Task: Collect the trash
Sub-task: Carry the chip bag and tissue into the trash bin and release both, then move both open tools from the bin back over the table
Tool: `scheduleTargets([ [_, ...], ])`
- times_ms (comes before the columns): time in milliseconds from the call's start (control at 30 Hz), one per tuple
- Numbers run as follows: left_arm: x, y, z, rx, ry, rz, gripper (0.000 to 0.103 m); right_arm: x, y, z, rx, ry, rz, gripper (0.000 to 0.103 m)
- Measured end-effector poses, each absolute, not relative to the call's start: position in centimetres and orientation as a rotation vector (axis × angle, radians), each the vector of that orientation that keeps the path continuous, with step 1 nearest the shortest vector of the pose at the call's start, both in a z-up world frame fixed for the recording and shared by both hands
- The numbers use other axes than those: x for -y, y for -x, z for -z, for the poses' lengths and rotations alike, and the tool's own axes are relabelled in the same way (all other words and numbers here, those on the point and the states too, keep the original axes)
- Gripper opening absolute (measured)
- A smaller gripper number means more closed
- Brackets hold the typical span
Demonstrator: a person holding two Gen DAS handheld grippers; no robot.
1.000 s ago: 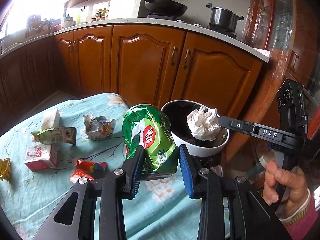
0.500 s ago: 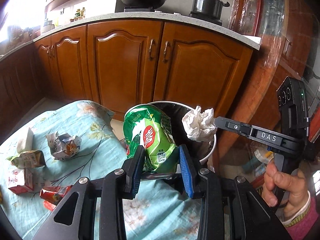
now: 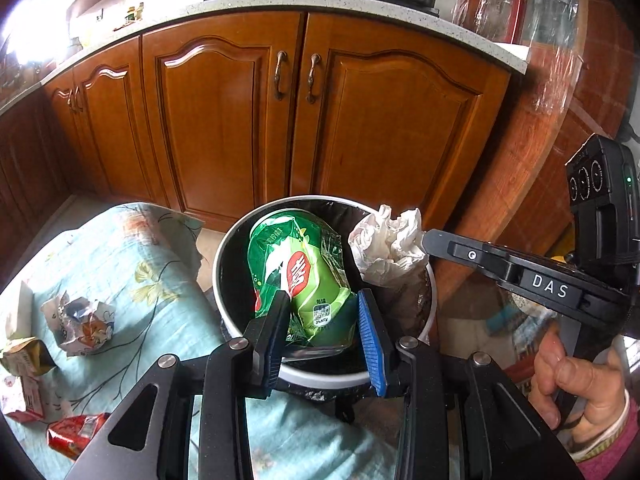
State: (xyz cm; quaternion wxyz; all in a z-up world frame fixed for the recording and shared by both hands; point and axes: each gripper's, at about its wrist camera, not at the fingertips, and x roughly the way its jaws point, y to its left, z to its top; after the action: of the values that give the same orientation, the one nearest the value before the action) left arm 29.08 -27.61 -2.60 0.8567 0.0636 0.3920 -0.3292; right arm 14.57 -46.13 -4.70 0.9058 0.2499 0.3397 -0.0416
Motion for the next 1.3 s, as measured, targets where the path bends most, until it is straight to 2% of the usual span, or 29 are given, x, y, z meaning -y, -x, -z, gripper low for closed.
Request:
scheduleTargets([
  [500, 30.5, -31.7, 4.9, -0.922, -0.125, 0.697, 0.034, 46.7, -16.5, 6.6, -0.775, -0.505, 0.102, 0.006],
  [633, 30.2, -31.8, 4.7, -0.917, -0.104, 0.689, 0.041, 46.9, -17.0, 7.0, -0.787, -0.512, 0.111, 0.020],
  [700, 29.7, -31.5, 4.5, -0.906, -0.091, 0.681, 0.050, 47.2, -16.8, 7.1, -0.779, -0.527, 0.113, 0.050],
  [833, 28.1, -30.2, 3.8, -0.868, -0.070, 0.659, 0.056, 46.9, -16.1, 6.9, -0.756, -0.542, 0.110, 0.055],
  [867, 27.5, -29.7, 3.6, -0.858, -0.059, 0.651, 0.058, 46.7, -15.9, 6.8, -0.750, -0.548, 0.106, 0.061],
  [967, 25.3, -28.3, 3.4, -0.840, -0.018, 0.631, 0.060, 46.1, -15.3, 6.5, -0.723, -0.573, 0.096, 0.089],
  [1000, 24.6, -27.7, 3.4, -0.835, -0.008, 0.621, 0.060, 45.9, -14.9, 6.4, -0.710, -0.580, 0.092, 0.092],
  [1100, 22.1, -26.0, 3.4, -0.818, 0.007, 0.569, 0.064, 44.4, -14.3, 6.1, -0.690, -0.583, 0.078, 0.092],
  [1300, 17.2, -23.3, 3.6, -0.824, 0.063, 0.509, 0.065, 40.8, -13.6, 5.6, -0.685, -0.580, 0.035, 0.093],
])
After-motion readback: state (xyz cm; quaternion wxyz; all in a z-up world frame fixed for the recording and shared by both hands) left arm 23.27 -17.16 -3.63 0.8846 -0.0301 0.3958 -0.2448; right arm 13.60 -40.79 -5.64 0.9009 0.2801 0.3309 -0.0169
